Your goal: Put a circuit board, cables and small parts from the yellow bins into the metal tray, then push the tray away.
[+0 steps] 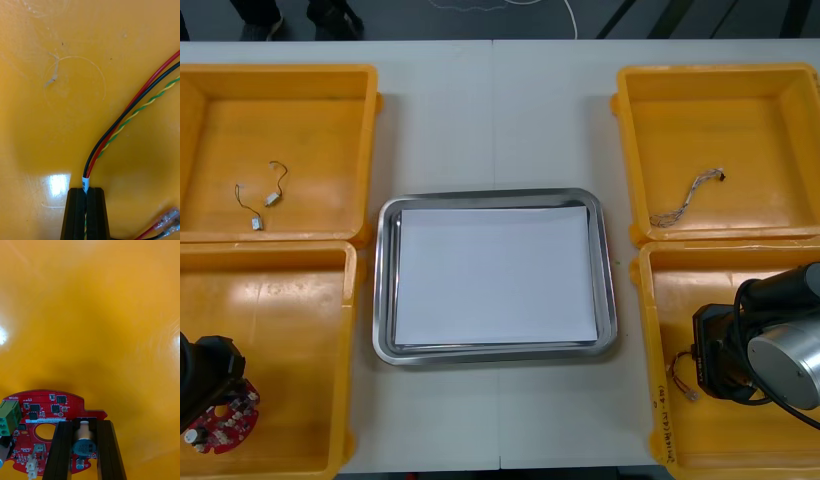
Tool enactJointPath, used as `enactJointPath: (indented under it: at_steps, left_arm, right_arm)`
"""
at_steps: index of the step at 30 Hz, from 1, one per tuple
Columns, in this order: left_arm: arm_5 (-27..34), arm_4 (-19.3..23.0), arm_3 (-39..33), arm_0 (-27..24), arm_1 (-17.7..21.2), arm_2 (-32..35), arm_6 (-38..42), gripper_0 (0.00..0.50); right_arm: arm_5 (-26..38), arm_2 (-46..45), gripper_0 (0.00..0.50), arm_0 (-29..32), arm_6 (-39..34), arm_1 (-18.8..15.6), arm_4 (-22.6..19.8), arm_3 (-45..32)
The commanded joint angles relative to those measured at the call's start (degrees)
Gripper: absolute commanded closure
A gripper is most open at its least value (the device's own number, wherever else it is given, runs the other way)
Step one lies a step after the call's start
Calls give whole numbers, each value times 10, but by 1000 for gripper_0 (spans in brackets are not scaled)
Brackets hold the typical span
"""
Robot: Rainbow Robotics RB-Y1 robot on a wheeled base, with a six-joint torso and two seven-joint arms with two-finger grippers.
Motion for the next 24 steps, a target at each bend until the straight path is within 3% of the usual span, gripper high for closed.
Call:
enactJointPath:
  at_steps: [1,10,24]
  left_arm:
    - [11,-30,-13,-44,-1,-8,-29,500]
    - [-6,-39,14,-86,-1,-35,-45,500]
    - [-28,-45,100,-146,-1,-79,-84,500]
  right_arm:
    - [33,-19,500,33,-16,-21,-23,-19]
    - [132,-97,500,33,71,-46,-103,-86]
    - [175,-159,500,-3,238,-78,-151,-106]
